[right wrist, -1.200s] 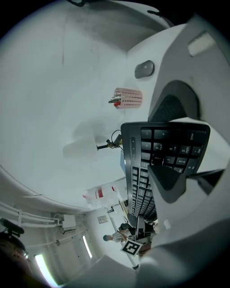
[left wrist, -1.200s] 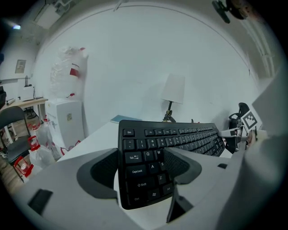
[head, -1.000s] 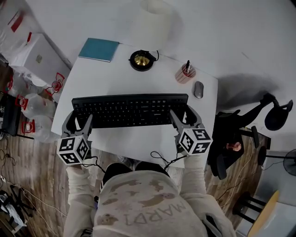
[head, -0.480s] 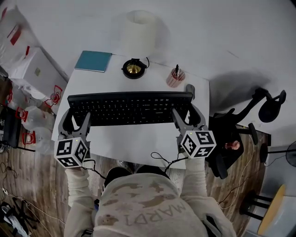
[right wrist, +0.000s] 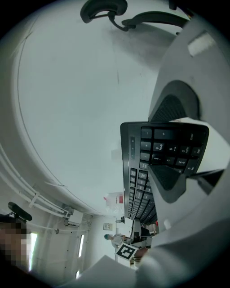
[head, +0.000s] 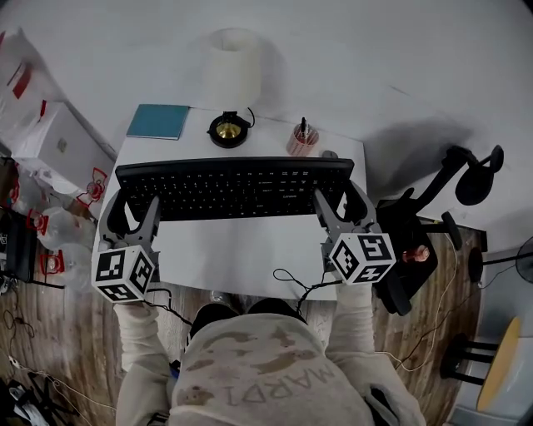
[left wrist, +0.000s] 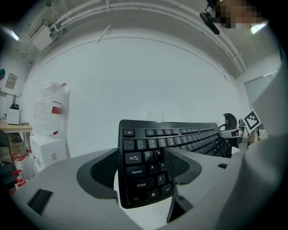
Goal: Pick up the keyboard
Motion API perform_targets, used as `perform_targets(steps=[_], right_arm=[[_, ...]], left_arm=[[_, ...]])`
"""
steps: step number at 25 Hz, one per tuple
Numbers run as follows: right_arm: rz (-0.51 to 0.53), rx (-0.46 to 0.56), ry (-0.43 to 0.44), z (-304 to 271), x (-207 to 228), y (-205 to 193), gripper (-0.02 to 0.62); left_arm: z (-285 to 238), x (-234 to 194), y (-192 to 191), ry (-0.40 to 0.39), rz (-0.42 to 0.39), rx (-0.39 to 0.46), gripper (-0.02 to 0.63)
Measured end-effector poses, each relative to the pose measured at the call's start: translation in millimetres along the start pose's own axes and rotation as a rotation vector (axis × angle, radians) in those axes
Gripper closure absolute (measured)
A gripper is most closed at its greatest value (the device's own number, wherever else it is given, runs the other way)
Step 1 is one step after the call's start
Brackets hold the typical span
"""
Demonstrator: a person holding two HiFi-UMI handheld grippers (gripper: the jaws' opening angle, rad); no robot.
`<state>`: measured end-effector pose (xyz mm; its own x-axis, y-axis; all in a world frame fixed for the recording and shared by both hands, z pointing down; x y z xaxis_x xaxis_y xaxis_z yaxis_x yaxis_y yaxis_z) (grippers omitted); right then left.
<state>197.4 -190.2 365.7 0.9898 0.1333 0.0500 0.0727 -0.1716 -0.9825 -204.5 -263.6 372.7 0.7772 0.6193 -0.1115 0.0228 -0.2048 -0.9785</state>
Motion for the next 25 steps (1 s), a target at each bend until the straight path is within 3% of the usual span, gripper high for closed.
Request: perform_targets(steps=[25], right_arm=[[-0.004,0.158,-0.136,53,36,52,0.282]], left_arm=[[-22,43,65,-0.110,-0.100,0.113,0.279]])
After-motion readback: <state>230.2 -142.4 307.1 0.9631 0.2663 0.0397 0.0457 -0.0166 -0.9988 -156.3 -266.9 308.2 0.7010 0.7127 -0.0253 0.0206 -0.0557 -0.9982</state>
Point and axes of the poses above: the fingertips, and each gripper's own axes: z backward along the fingers, x to its right, y out of its top, the point moved 5 cm from there along z, backward along the fingers, and after that the axes turned 14 degrees about -y, right-handed, at the moved point
